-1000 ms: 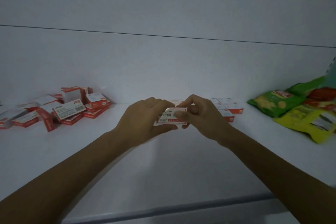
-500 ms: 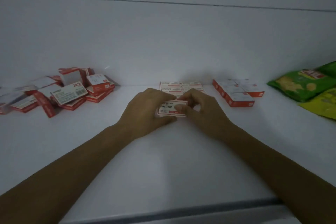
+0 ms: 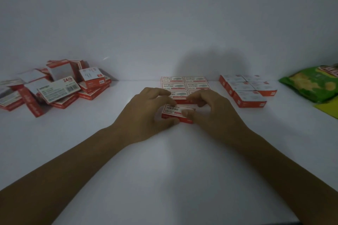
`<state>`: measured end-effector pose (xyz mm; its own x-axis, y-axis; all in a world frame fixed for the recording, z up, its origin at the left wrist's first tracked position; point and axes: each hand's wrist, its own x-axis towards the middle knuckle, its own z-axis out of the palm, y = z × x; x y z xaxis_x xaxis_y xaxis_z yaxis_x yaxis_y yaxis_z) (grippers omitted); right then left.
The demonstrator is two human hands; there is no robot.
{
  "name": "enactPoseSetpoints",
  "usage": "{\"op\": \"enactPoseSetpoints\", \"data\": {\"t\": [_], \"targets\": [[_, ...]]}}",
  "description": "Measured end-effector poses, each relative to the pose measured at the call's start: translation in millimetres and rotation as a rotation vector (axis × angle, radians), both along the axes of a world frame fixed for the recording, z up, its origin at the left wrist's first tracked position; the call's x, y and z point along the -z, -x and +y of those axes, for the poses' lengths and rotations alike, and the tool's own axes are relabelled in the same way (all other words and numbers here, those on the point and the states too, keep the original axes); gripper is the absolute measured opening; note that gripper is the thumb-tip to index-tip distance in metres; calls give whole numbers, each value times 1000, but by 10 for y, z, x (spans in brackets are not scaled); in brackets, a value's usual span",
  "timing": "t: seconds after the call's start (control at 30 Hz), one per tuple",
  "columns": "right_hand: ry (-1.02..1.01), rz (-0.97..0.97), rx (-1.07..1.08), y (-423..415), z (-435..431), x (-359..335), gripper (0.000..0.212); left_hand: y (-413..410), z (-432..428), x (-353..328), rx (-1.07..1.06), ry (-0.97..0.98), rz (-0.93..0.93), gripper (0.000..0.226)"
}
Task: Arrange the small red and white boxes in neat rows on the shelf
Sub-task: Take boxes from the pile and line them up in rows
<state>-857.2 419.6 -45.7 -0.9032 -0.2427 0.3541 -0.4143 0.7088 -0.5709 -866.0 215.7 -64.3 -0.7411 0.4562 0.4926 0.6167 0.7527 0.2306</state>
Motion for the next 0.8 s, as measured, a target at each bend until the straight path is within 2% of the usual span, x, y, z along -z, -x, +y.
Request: {"op": "enactPoseSetpoints", "data": {"t": [0.2,0.37,0.53,0.7,0.8], "targets": [[-185,89,17,-1,34,33,49,5,3,5,-14,-10,19,54],[-176,105,61,78,48,69,50,29,-2,39,-61,-76,-65,65],[-172,80,39,76,67,90,47,52,-17,58,-68,-60,-103,63],[-169,82,34,71,77,87,48,54,3,38,-99,-47,-113,50],[-165,75,36,83,92,108,48,45,17,25,-111,-40,-120,55]]}}
